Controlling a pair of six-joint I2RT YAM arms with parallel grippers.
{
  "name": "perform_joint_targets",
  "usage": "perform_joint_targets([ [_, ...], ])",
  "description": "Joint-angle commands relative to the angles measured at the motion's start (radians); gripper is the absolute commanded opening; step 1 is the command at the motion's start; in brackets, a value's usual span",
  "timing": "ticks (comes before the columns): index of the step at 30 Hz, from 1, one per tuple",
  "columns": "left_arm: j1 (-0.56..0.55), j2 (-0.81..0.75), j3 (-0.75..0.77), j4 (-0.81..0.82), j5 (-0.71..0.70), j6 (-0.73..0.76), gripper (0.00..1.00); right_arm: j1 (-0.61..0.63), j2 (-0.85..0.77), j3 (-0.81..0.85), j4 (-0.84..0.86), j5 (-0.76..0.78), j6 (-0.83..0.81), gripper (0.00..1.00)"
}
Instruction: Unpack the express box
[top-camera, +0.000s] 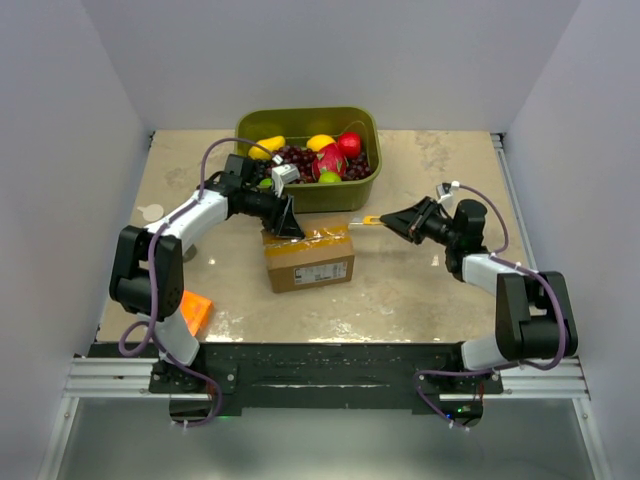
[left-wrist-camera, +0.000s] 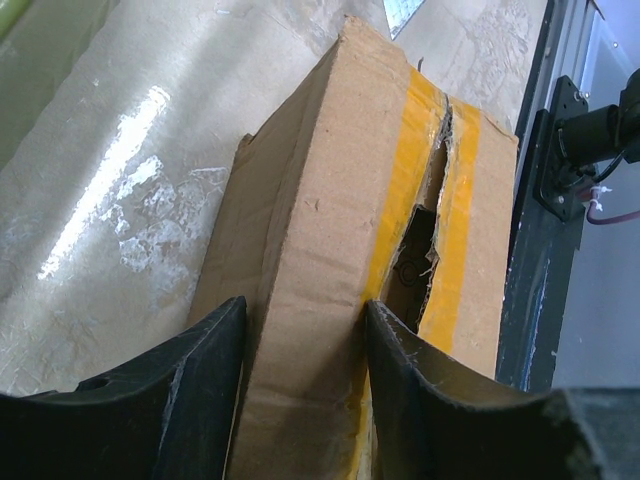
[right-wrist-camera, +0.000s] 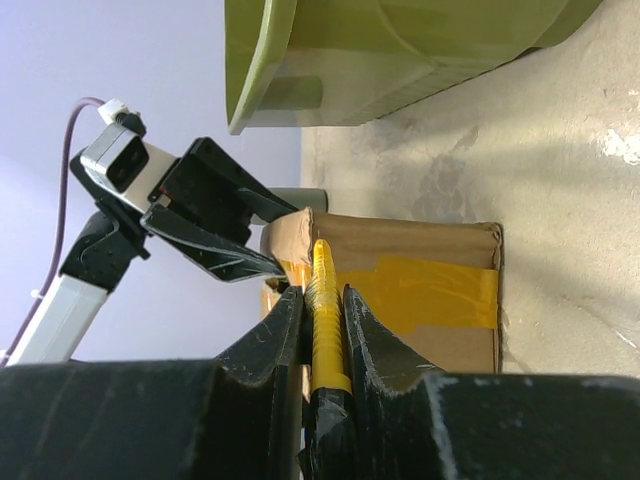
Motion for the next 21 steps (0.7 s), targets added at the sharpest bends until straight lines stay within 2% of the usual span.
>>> perform_joint_targets([
  [1, 0.0, 0.024, 0.018, 0.009, 0.017, -0.002, 0.54, 0.0, 0.019, -0.002, 0.066, -0.028, 0.033, 0.0],
  [21, 0.0, 0.032, 0.019, 0.012, 0.025, 0.0, 0.52, 0.0, 0.076, 0.026, 0.175, -0.062, 0.111, 0.0],
])
